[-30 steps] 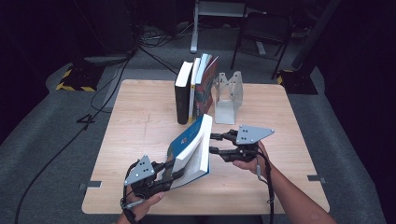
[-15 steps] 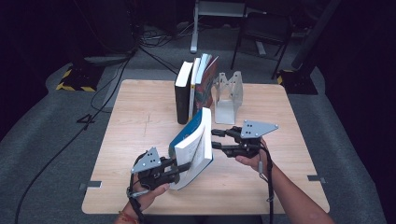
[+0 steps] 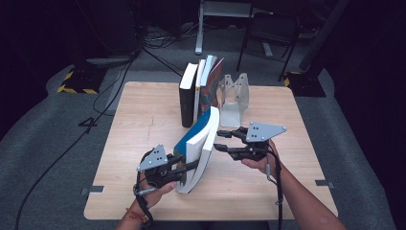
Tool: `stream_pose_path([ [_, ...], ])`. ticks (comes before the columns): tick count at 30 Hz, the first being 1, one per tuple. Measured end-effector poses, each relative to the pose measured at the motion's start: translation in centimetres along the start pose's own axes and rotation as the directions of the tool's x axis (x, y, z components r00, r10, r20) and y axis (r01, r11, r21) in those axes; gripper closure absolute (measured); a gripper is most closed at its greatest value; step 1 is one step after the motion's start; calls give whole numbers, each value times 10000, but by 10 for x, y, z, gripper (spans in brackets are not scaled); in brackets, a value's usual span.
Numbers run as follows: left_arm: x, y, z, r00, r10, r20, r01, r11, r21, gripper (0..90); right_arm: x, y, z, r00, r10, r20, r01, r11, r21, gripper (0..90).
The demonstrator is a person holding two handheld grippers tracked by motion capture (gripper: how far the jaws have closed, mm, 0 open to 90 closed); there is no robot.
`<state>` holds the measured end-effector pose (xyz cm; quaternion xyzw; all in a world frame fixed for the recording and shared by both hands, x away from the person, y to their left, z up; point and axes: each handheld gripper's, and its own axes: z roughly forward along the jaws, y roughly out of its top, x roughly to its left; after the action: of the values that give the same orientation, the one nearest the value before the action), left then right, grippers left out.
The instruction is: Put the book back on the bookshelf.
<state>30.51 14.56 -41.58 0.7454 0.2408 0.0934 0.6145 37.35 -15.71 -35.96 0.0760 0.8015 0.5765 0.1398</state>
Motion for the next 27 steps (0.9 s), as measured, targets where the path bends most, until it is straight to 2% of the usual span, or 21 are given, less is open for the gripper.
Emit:
stream_pose_path([
  [5, 0, -3, -20, 9994, 30, -354, -32, 10000, -41, 700, 13, 12, 13, 9989, -477, -9, 477, 9989, -22, 548],
  [6, -1, -3, -24, 9990, 117, -436, -116, 9999, 15, 698, 15, 14, 16, 9983, -582, 74, 582, 9983, -15, 520],
  [9, -3, -2, -32, 9957, 574, -732, -550, 9979, 343, 680, 19, 19, 24, 9980, -631, 14, 631, 9980, -65, 490],
  [11, -7, -1, -34, 9902, 975, -997, -911, 9936, 672, 658, 20, 19, 27, 9985, -549, -44, 549, 9985, -38, 478],
  [12, -10, -1, -34, 9839, 1378, -1135, -1270, 9871, 975, 637, 21, 19, 29, 9985, -555, -47, 555, 9985, 26, 471],
  [13, -13, -1, -33, 9808, 1526, -1217, -1377, 9829, 1225, 606, 23, 17, 31, 9980, -632, 34, 631, 9979, 137, 470],
  [14, -13, -1, -33, 9808, 1526, -1217, -1377, 9829, 1225, 573, 23, 17, 31, 9980, -632, 34, 631, 9979, 137, 470],
  [16, -18, -3, -32, 9776, 1621, -1344, -1411, 9780, 1537, 550, 25, 12, 34, 9978, -666, -30, 667, 9972, 332, 469],
  [17, -19, -4, -32, 9760, 1702, -1357, -1442, 9726, 1826, 521, 26, 8, 36, 9979, -644, -100, 648, 9970, 420, 464],
  [19, -23, -10, -29, 9756, 1773, -1298, -1396, 9562, 2573, 468, 29, 1, 39, 9980, -563, -287, 579, 9968, 557, 466],
  [21, -29, -19, -25, 9747, 1872, -1224, -1425, 9416, 3051, 404, 32, -6, 42, 9979, -494, -412, 522, 9962, 694, 470],
  [22, -29, -19, -25, 9747, 1872, -1224, -1425, 9416, 3051, 366, 32, -8, 42, 9980, -471, -419, 502, 9960, 741, 470],
  [23, -34, -27, -18, 9730, 1879, -1344, -1324, 9303, 3421, 318, 32, -10, 43, 9981, -403, -473, 437, 9963, 736, 470],
  [24, -34, -27, -18, 9730, 1879, -1344, -1324, 9303, 3421, 287, 32, -10, 43, 9981, -403, -473, 437, 9963, 736, 470],
  [25, -36, -33, -12, 9754, 1635, -1475, -1039, 9323, 3463, 287, 32, -11, 43, 9980, -373, -517, 411, 9963, 755, 471],
  [26, -37, -36, -8, 9729, 1621, -1651, -948, 9301, 3548, 251, 33, -12, 44, 9978, -412, -519, 452, 9960, 777, 471],
  [27, -39, -38, -4, 9702, 1554, -1861, -813, 9317, 3539, 208, 34, -12, 45, 9977, -435, -524, 476, 9956, 806, 474],
])
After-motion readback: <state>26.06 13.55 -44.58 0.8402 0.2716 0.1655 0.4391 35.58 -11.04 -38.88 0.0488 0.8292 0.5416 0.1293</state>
